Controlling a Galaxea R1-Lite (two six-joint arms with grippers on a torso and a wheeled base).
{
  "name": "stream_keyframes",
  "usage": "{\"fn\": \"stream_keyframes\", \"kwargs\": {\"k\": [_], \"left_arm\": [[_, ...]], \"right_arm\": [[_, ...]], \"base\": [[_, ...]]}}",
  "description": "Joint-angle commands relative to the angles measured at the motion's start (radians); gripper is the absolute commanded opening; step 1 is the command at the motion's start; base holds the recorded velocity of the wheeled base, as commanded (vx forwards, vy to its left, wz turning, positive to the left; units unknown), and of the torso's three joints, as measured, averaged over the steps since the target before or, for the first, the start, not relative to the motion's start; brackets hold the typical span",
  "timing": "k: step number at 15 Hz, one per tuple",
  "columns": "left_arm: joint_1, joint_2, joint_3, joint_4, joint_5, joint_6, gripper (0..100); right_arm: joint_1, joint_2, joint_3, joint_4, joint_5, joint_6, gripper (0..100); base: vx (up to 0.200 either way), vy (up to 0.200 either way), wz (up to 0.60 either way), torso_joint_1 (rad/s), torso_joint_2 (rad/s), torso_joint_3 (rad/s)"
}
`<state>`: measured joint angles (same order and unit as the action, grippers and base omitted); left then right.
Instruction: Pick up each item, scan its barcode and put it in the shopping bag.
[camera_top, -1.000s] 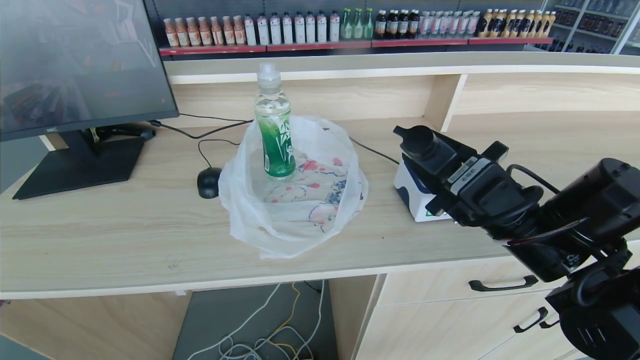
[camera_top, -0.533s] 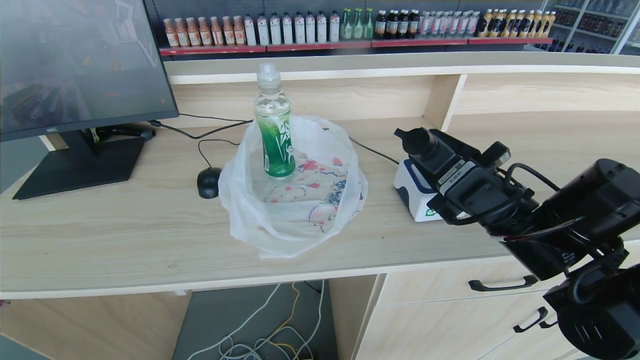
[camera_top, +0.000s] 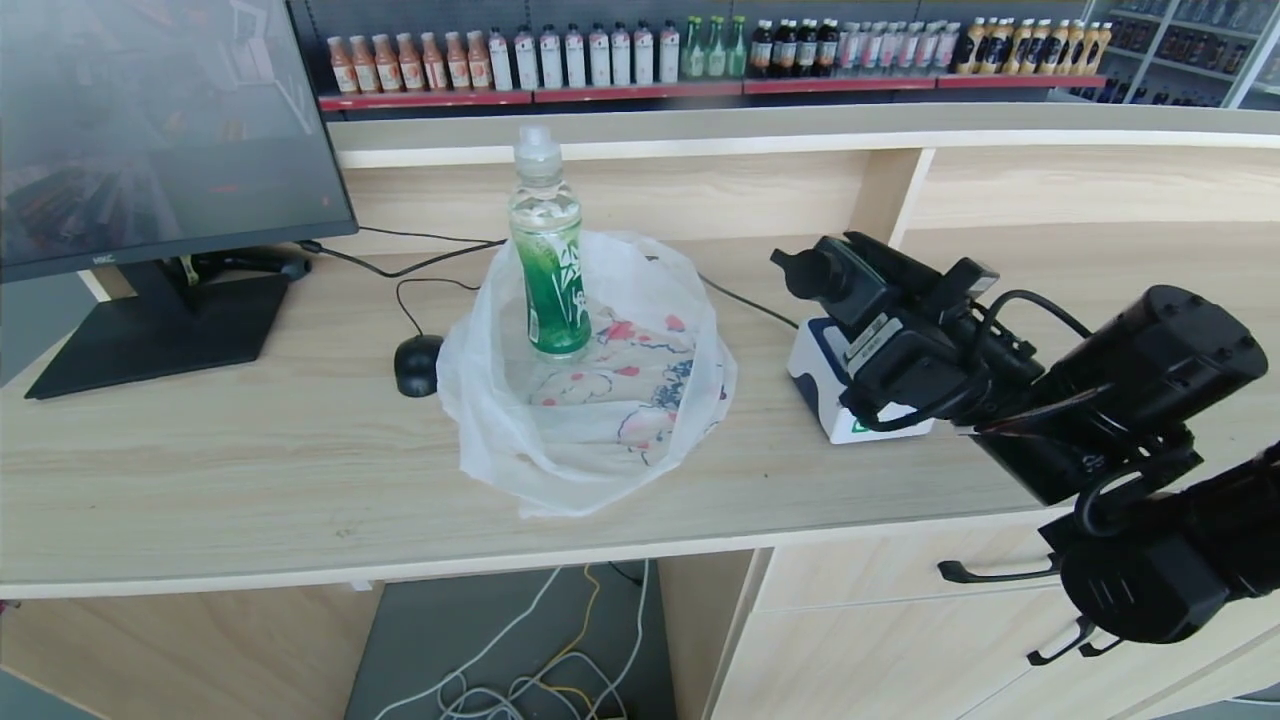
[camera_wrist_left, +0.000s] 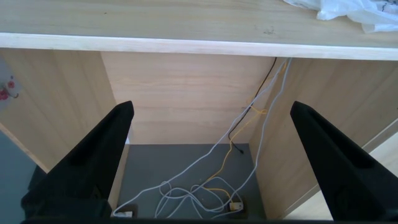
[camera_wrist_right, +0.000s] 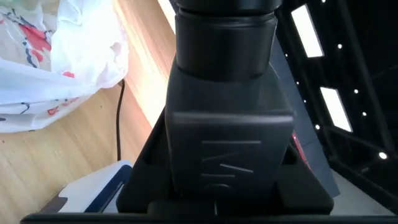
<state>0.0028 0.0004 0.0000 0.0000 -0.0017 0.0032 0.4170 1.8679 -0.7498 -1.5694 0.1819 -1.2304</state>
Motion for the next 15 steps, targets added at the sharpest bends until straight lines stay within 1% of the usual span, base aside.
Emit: {"fn": "stream_keyframes", "kwargs": {"k": [1,4,11,13,15], "left_arm": [[0.0,0.0,0.0,0.0,0.0,0.0,100],[0.0,0.0,0.0,0.0,0.0,0.0,100],[0.0,0.0,0.0,0.0,0.0,0.0,100],[0.0,0.0,0.0,0.0,0.0,0.0,100],[0.0,0.0,0.0,0.0,0.0,0.0,100]], "right_arm": [[-0.007,0.028,-0.034,-0.001,0.036,-0.049,0],[-0.006,0.034,-0.02,-0.001,0.039,-0.112,0],[-0.009,0.076,-0.01,-0.001,0.036,-0.11,0],[-0.015,0.082,-0.014,-0.001,-0.001,-0.106,0],[-0.021,0.083,-0.003,-0.001,-0.002,-0.106,0]], "base": [[0.0,0.0,0.0,0.0,0.0,0.0],[0.0,0.0,0.0,0.0,0.0,0.0],[0.0,0.0,0.0,0.0,0.0,0.0],[0.0,0.0,0.0,0.0,0.0,0.0],[0.0,0.0,0.0,0.0,0.0,0.0]]}}
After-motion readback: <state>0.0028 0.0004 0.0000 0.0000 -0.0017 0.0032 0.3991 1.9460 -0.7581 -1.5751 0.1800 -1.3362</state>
